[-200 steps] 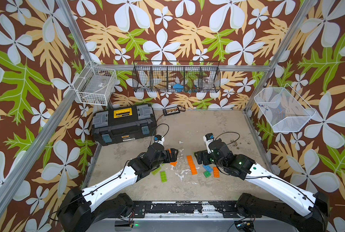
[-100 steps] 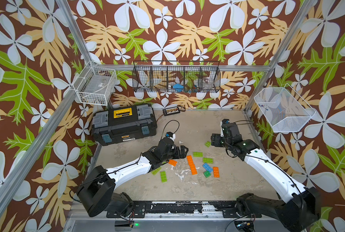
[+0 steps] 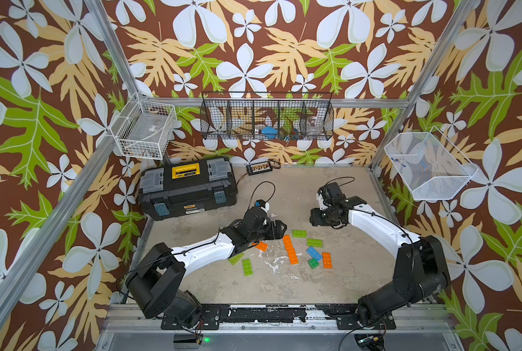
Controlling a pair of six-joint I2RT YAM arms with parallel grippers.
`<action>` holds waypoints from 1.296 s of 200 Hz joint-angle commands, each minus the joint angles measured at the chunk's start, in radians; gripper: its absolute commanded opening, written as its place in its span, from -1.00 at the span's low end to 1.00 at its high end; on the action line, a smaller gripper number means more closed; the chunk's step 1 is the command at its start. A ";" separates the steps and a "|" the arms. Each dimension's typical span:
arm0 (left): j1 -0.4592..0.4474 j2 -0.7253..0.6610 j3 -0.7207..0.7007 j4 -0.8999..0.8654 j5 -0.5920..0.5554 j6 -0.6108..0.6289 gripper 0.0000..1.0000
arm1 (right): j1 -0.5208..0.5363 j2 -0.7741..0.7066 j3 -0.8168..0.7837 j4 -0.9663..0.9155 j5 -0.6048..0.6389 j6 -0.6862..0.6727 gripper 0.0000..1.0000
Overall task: Assemble a small pinwheel with lego
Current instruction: Pick up the lego brick from the center of the board.
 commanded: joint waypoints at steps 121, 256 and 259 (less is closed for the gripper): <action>0.001 -0.011 -0.074 0.075 0.086 -0.007 0.66 | 0.145 -0.103 -0.220 -0.111 -0.075 -0.001 -0.20; 0.001 -0.017 -0.084 0.075 0.092 -0.008 0.65 | 0.173 -0.031 -0.243 -0.097 -0.090 -0.016 -0.35; 0.001 -0.017 -0.084 0.075 0.093 -0.007 0.66 | 0.173 -0.030 -0.243 -0.096 -0.089 -0.016 -0.35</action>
